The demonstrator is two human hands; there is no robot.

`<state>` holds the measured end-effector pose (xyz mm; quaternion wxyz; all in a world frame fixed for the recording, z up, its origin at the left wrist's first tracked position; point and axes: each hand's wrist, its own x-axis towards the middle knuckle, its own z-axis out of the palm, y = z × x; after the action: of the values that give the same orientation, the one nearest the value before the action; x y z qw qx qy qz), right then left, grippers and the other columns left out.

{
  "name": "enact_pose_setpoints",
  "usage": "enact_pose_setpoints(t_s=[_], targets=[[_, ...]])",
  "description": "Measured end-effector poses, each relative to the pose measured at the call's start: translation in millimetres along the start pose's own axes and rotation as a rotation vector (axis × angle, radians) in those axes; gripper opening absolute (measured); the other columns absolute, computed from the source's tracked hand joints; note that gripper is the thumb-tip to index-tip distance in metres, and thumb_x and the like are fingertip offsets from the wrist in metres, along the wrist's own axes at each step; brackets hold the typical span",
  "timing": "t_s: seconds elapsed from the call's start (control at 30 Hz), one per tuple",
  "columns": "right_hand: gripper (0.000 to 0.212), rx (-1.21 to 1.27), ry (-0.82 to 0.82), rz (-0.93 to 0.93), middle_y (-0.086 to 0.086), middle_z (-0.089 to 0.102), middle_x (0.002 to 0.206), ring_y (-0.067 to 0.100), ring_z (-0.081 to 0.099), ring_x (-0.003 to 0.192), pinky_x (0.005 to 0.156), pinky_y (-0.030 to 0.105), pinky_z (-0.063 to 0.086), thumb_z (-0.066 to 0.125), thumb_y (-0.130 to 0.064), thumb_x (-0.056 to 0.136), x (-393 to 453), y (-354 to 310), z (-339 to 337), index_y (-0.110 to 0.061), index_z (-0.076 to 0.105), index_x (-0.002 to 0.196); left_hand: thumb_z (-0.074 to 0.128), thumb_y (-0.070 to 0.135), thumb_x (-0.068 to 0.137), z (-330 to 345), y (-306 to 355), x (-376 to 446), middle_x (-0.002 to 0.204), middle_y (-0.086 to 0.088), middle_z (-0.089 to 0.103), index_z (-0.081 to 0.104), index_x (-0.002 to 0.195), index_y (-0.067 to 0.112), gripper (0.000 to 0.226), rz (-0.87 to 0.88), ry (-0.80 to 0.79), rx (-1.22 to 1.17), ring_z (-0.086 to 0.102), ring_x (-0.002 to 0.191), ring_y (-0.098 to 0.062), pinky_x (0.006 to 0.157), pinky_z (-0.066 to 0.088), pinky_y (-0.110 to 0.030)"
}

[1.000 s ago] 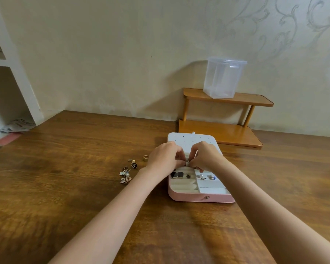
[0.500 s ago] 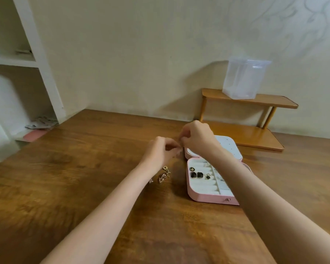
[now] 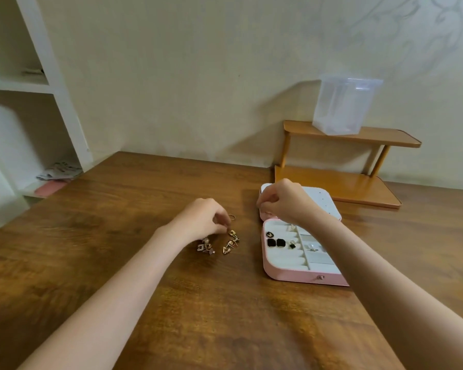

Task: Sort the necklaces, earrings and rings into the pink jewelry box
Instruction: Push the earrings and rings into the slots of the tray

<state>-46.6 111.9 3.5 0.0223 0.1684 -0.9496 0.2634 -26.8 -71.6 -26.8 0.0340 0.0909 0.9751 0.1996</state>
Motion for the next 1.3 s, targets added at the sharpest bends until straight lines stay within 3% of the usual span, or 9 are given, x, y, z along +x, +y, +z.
enact_pose_setpoints(t_s=[0.2,0.27,0.4,0.6,0.73,0.87,1.07,1.23,1.3], targets=[[0.019,-0.010,-0.007,0.000,-0.001,0.062,0.077,0.003,0.051,0.060,0.048,0.006,0.037,0.056,-0.002,0.085,-3.1,4.1,-2.5,-0.008,0.072,0.093,0.065,0.024,0.085,14.4,5.5,-1.0,0.105,0.002,0.065,0.070,0.092,0.024,0.009,0.030,0.149,0.110,0.060,0.092,-0.017,0.083,0.049,-0.033],[0.018,0.009,-0.005,0.004,0.001,0.065,0.076,0.010,0.058,0.065,0.056,0.014,0.046,0.056,-0.002,0.086,-4.6,6.9,-4.5,-0.007,0.072,0.091,0.063,0.026,0.087,12.4,8.4,-3.9,0.100,0.004,0.061,0.070,0.091,0.026,0.008,0.026,0.171,0.125,0.055,0.075,-0.012,0.077,0.047,-0.028],[0.016,0.041,-0.016,-0.007,0.003,0.067,0.079,0.022,0.065,0.076,0.073,0.030,0.055,0.056,-0.003,0.087,-5.4,9.5,-5.8,-0.006,0.071,0.091,0.065,0.024,0.086,8.5,12.0,-3.6,0.097,0.005,0.064,0.070,0.090,0.027,0.007,0.018,0.204,0.090,0.057,0.088,-0.012,0.075,0.045,-0.026],[0.010,0.261,-0.030,-0.179,0.001,0.069,0.081,0.008,0.064,0.072,0.073,0.022,0.055,0.067,-0.008,0.082,-8.8,2.8,-9.3,-0.012,0.071,0.090,0.068,0.011,0.082,-5.4,39.0,-3.6,0.086,0.001,0.071,0.068,0.084,0.020,0.009,-0.130,0.252,-0.901,0.064,0.082,-0.010,0.071,0.047,-0.021],[0.008,0.579,0.115,-0.042,0.010,0.070,0.077,0.017,0.068,0.069,0.069,0.025,0.058,0.070,-0.012,0.079,-13.0,3.3,-15.6,-0.006,0.068,0.085,0.066,0.009,0.084,4.1,64.2,-1.8,0.088,-0.001,0.071,0.068,0.086,0.017,0.008,-0.191,0.325,-1.222,0.064,0.082,-0.009,0.074,0.050,-0.019],[0.015,0.905,0.036,0.197,0.013,0.070,0.081,0.017,0.068,0.073,0.070,0.022,0.057,0.070,-0.008,0.078,-23.6,12.6,-20.6,0.004,0.068,0.087,0.065,0.014,0.084,19.1,76.4,1.9,0.086,0.006,0.069,0.069,0.086,0.019,0.007,-0.140,0.448,-1.081,0.060,0.081,0.000,0.070,0.043,-0.011],[0.005,0.928,-0.017,0.265,0.008,0.068,0.077,0.013,0.063,0.070,0.067,0.017,0.055,0.067,0.001,0.079,-32.3,20.6,-23.2,0.004,0.068,0.083,0.066,0.018,0.084,28.0,74.4,2.2,0.083,0.005,0.071,0.073,0.092,0.015,0.011,0.033,0.470,-0.580,0.057,0.065,0.006,0.058,0.040,0.002],[0.007,0.886,-0.011,0.279,0.010,0.069,0.076,0.010,0.068,0.064,0.064,0.017,0.055,0.066,0.005,0.079,-32.9,21.8,-21.3,0.001,0.068,0.084,0.069,0.018,0.082,31.9,72.3,3.2,0.082,0.006,0.071,0.074,0.085,0.017,0.007,0.064,0.545,-0.463,0.062,0.075,-0.005,0.070,0.052,-0.024],[0.007,0.862,0.006,0.260,0.009,0.070,0.074,0.010,0.069,0.063,0.067,0.019,0.057,0.067,0.005,0.078,-33.4,21.8,-18.1,0.001,0.069,0.084,0.069,0.022,0.082,33.9,71.8,3.0,0.081,0.007,0.070,0.074,0.081,0.019,0.006,0.058,0.564,-0.397,0.062,0.074,-0.008,0.066,0.052,-0.028]])
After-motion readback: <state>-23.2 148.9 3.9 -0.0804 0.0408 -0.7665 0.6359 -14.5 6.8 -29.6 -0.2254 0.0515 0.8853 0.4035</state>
